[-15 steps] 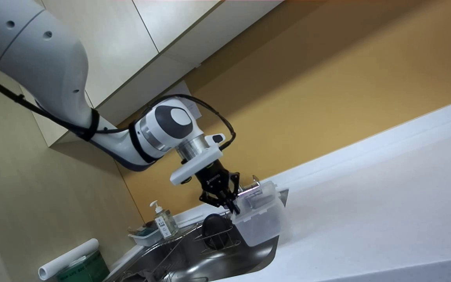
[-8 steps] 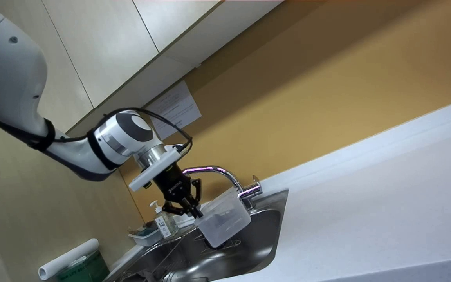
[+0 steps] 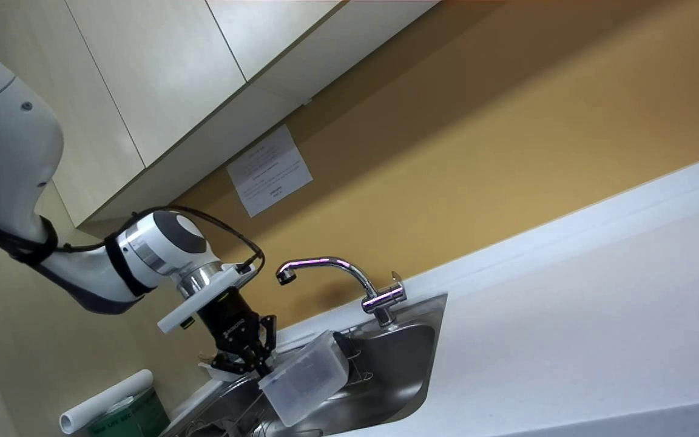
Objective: Put the bowl in the sink
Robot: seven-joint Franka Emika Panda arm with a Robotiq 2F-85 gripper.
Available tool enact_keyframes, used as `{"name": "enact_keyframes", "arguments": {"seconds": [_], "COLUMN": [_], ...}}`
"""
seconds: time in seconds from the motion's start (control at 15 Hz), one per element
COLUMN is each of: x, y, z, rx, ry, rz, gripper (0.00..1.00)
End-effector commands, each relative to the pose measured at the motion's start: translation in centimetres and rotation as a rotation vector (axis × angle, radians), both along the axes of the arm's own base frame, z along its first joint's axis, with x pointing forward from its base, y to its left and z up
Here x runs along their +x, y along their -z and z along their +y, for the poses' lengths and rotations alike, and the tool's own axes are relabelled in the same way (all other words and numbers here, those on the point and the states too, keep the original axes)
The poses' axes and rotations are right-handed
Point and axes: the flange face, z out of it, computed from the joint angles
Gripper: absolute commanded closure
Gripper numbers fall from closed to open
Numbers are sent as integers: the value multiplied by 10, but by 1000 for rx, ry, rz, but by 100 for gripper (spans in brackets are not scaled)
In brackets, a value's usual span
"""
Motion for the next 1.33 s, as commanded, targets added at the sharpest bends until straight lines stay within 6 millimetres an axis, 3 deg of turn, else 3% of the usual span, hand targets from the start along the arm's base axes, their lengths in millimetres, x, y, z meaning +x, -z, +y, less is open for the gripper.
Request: {"name": "enact_keyframes", "arguments": {"seconds": [0.0, 0.2, 0.4, 0.47, 0.67, 0.73, 0.93, 1.27], "x": [12, 31, 54, 36, 50, 51, 76, 109], "y": [-10, -18, -29, -19, -23, -22, -11, 1], "z": [26, 30, 18, 24, 14, 14, 4, 11], "rx": [67, 137, 176, 151, 169, 169, 201, 311], "ry": [-11, -18, -6, -19, -11, -11, 23, 4], "rz": [37, 31, 14, 15, 10, 10, -145, -363], "gripper": [99, 99, 99, 94, 94, 99, 99, 99]}}
